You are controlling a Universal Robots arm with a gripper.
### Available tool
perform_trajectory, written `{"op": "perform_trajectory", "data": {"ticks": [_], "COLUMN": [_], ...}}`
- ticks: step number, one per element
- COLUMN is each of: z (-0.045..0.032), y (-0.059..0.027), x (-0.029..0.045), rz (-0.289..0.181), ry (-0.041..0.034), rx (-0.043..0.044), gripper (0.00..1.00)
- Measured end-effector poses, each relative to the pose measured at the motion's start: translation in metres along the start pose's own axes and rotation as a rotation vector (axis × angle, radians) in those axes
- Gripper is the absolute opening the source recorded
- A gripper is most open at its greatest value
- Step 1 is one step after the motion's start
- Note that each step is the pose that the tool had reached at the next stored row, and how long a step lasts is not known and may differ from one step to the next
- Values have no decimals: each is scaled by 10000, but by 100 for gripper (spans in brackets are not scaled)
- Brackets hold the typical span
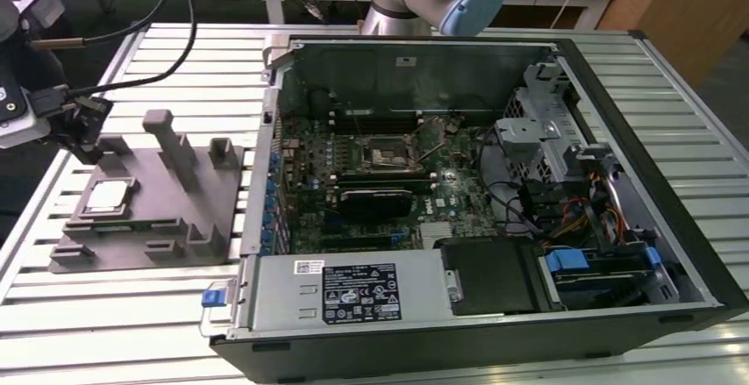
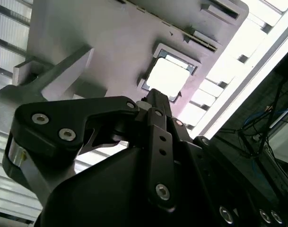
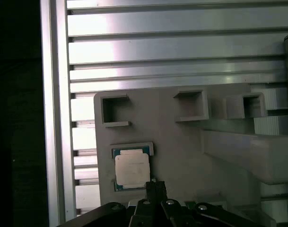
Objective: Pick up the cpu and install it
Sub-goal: 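Pick up the cpu and move it towards the insertion slot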
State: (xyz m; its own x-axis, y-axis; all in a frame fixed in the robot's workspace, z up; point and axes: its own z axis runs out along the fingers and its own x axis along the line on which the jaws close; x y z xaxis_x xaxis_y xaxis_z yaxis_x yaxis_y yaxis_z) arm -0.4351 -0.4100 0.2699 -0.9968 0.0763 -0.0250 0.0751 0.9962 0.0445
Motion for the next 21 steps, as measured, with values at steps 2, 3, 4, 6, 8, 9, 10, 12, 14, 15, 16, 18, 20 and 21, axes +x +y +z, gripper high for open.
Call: {"op": "perform_trajectory", "data": {"ticks": [2, 3, 4, 6, 8, 9, 10, 12, 14, 15, 16, 18, 20, 21], "z": [-40, -75, -111, -129, -130, -130, -130, -132, -133, -132, -127, -114, -96, -84], "y": [-3, -1, 0, 1, 1, 1, 1, 1, 1, 0, -2, -5, -10, -15], "x": [0, -1, -2, -3, -3, -3, -3, -3, -1, 8, 14, 25, 31, 32], "rz": [4, 5, 6, 5, 6, 6, 5, 6, 6, 6, 5, 5, 5, 6], "ry": [5, 3, 1, -1, -2, -2, -2, -1, 0, 2, -1, -3, -2, -2], "rx": [5, 2, 1, 0, -1, -1, -1, 0, 0, 2, 0, 0, -1, 0], "gripper": [11, 11, 11, 11, 11, 11, 11, 11, 11, 11, 11, 11, 11, 11]}}
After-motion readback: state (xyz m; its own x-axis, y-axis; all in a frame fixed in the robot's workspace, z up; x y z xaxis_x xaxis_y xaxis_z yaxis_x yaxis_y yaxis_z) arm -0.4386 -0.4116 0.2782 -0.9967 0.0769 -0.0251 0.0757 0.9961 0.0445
